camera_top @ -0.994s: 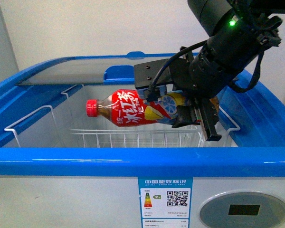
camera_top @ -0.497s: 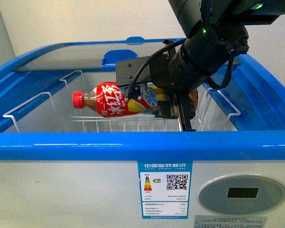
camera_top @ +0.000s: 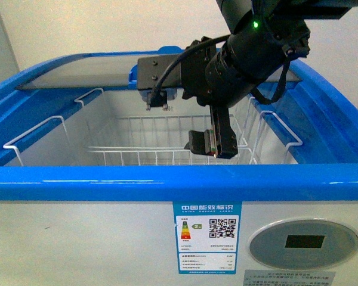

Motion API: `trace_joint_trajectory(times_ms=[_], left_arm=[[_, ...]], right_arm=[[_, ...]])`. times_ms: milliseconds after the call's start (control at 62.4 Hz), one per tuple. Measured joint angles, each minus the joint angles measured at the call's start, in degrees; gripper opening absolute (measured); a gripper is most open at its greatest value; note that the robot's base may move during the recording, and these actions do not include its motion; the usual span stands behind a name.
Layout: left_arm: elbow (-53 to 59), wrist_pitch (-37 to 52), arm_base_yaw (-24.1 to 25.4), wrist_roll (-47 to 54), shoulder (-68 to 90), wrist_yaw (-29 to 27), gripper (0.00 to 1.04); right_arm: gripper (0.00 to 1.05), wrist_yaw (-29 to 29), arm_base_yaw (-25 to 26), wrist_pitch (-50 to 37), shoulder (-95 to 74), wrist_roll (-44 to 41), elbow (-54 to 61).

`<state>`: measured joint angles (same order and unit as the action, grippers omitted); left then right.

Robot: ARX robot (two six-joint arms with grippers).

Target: Put drink in fridge

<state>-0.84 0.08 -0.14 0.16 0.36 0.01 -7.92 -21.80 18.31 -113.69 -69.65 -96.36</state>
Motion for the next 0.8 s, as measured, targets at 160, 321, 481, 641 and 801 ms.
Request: trace_joint_trajectory(times_ms=[160,321,481,641,801], left_arm=[[0.0,0.0,0.0,0.0,0.0,0.0,0.03],[0.0,0.0,0.0,0.0,0.0,0.0,0.03],[0.0,0.0,0.0,0.0,0.0,0.0,0.03],[0.0,0.0,0.0,0.0,0.0,0.0,0.03],[0.0,0.0,0.0,0.0,0.0,0.0,0.03]], right_arm=[[0.97,-2.4,1.4,1.7,5.0,8.4,-2.3],[0.97,-1.0,4.0,-1.0,13.1,23.5,0.2],[0.97,11.3,9.8,-4.0,30.4,50.4,16.2],[0.97,14.2,14.3,3.6,50.6,74.2,34.1],[0.78,14.4,14.8,-19.8,59.4,72.8,46.7]])
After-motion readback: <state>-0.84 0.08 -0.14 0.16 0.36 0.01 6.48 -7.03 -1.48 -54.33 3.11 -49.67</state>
